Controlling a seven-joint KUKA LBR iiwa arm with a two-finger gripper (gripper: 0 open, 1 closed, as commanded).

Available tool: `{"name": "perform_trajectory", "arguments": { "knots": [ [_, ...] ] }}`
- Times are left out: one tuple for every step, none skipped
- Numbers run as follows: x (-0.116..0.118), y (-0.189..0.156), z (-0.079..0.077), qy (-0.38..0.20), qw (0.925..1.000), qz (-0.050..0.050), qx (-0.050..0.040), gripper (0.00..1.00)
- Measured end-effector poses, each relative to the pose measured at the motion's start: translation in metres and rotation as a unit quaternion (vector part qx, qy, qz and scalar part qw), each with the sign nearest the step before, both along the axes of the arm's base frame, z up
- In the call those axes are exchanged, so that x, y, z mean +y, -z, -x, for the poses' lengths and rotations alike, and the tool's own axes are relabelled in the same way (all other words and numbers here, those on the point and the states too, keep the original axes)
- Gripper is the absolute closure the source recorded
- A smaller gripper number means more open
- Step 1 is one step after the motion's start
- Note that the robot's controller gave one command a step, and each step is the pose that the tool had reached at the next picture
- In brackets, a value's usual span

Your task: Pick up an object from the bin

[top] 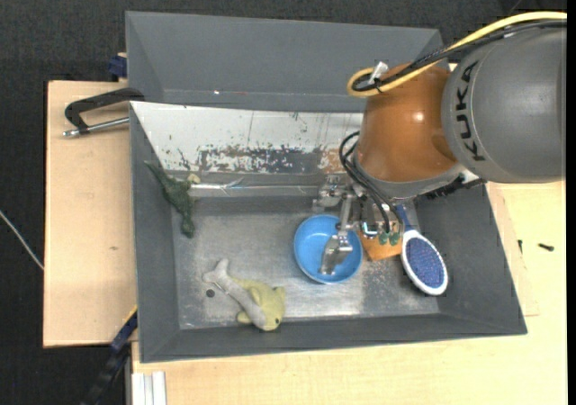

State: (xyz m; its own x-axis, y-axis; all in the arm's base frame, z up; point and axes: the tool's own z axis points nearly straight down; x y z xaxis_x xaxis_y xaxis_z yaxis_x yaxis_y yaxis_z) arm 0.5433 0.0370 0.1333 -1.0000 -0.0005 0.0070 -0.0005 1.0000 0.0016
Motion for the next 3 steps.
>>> {"name": "perform_trajectory", "arguments": {
  "knots": [
    [-0.008, 0.06, -0.016, -0.094, 0.9955, 0.0, -0.0063, 0.0],
    [0.068, -0.076, -0.004, -0.172, 0.985, -0.001, -0.0108, 0.0],
    [0.013, 0.031, 0.025, -0.056, 0.9984, 0.001, -0.001, 0.0]
  ]
}}
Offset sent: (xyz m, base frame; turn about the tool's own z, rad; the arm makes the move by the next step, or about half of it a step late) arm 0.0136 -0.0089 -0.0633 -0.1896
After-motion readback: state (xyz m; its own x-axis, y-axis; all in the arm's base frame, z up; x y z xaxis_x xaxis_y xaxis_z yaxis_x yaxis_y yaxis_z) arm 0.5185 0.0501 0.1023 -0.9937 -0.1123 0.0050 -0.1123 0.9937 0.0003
